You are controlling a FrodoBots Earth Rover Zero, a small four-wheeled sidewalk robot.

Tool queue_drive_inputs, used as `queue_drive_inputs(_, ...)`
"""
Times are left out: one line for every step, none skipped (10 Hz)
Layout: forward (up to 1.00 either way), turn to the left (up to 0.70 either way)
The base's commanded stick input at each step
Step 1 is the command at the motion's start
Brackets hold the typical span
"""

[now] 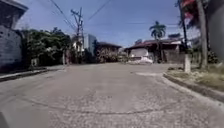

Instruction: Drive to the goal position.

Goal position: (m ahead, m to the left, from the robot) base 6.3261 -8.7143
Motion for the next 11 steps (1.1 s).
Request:
queue_drive_inputs(1.0, -0.24)
queue_drive_inputs(1.0, -0.01)
queue_drive_inputs(1.0, 0.0)
queue_drive_inputs(1.0, 0.0)
queue_drive_inputs(1.0, 0.0)
queue_drive_inputs(1.0, 0.0)
queue_drive_inputs(1.0, -0.01)
queue_drive_inputs(1.0, -0.12)
queue_drive_inputs(1.0, -0.4)
queue_drive_inputs(1.0, -0.4)
queue_drive_inputs(1.0, -0.19)
